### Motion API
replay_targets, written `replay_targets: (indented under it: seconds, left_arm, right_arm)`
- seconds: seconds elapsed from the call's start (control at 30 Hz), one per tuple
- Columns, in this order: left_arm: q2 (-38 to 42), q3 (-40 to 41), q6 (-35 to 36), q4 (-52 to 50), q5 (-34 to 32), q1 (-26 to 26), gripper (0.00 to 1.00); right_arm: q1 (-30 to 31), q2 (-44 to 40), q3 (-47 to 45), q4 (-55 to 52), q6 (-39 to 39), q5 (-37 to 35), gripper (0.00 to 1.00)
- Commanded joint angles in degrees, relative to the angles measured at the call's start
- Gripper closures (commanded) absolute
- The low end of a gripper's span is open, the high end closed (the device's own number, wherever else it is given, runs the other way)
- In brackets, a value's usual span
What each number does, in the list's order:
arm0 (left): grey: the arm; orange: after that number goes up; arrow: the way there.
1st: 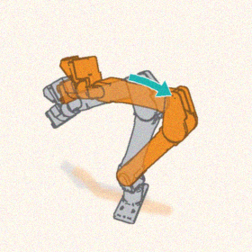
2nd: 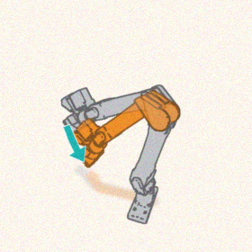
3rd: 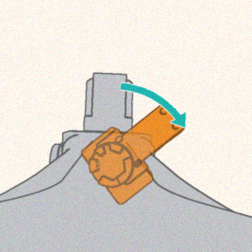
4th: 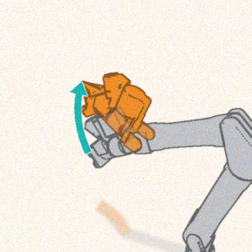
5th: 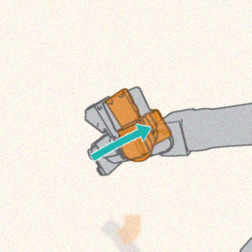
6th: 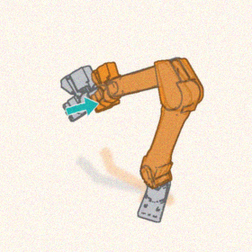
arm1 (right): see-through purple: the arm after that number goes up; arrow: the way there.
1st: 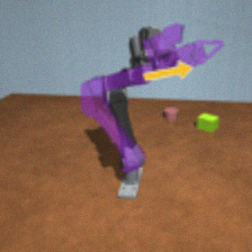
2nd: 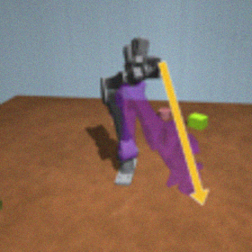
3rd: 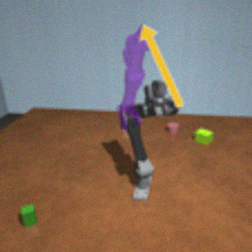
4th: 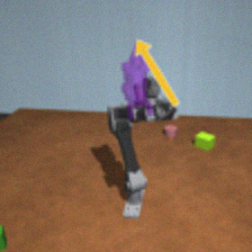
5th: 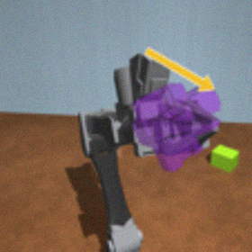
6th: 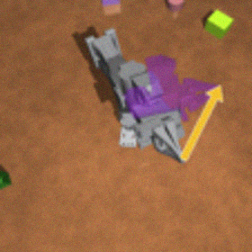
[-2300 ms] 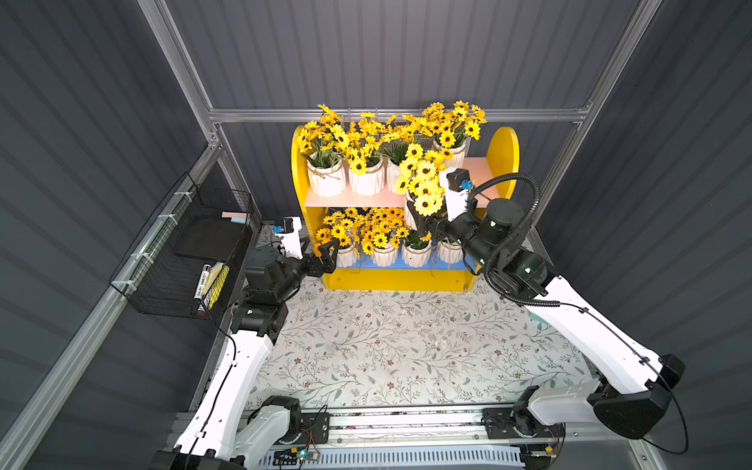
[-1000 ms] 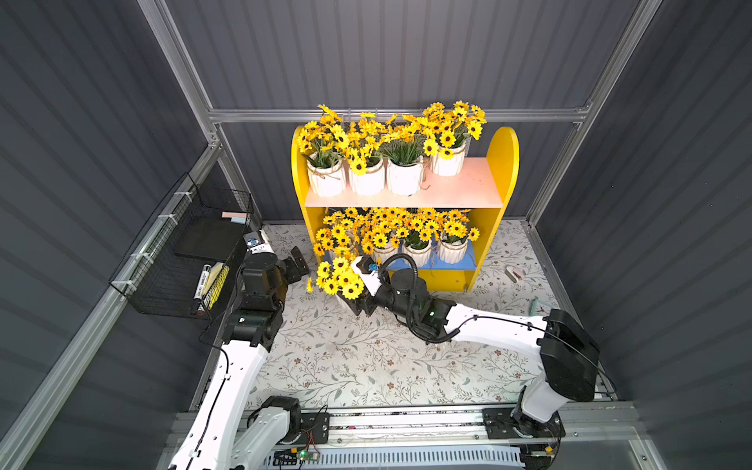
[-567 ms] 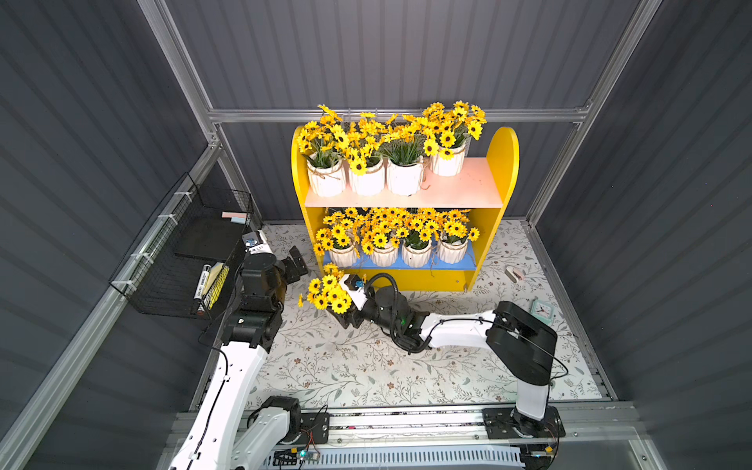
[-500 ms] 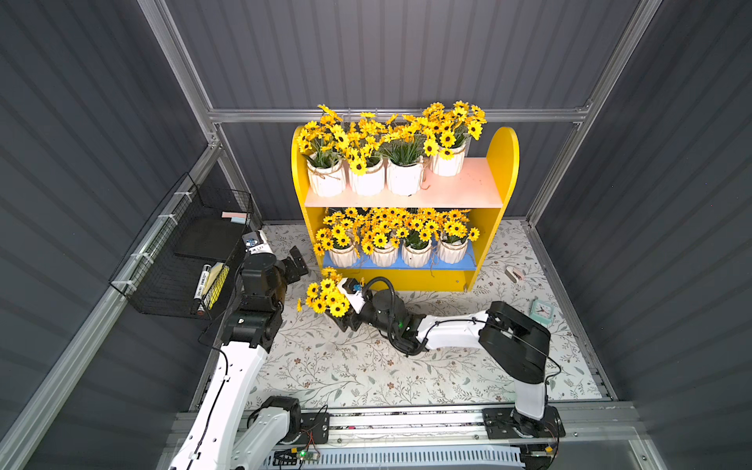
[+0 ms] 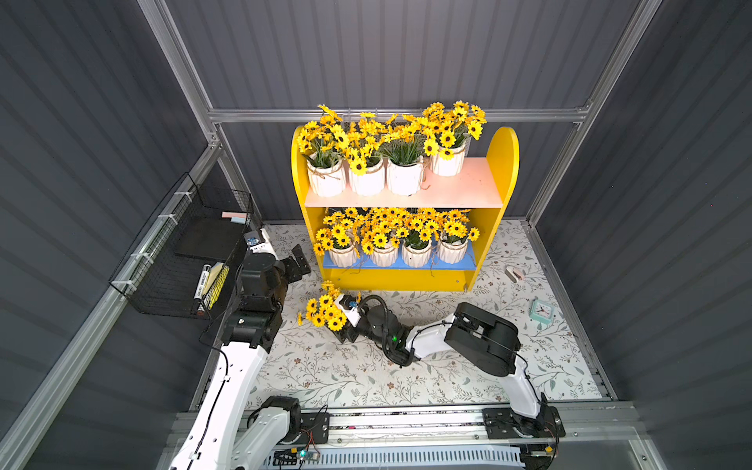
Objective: Take the sunflower pots off the shelves
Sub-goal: Place the sunflower pot at the center of the board.
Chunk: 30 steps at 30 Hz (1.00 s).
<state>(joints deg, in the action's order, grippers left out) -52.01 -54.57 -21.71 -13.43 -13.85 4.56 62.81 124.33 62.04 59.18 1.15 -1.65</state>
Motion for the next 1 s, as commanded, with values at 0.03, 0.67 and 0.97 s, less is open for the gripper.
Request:
replay_targets:
  seconds: [0.03,0.67,0.97]
  left_arm:
    - [1.78,1.08,0.10,2.37,1.94,-0.43,0.01]
    - [0.96,1.60,0.13,4.44,7.35,-0.42,0.01]
    - [1.12,1.52,0.13,4.97,8.86,-0.50,0.01]
  right_arm:
    - [0.74,1.64,-0.83,11.16,2.73,-2.14,1.00]
    - [2.05,3.45,-5.00,11.45,5.27,-8.47,0.01]
    - [2.01,-3.03,-7.98,3.10,2.18,-4.49,0.01]
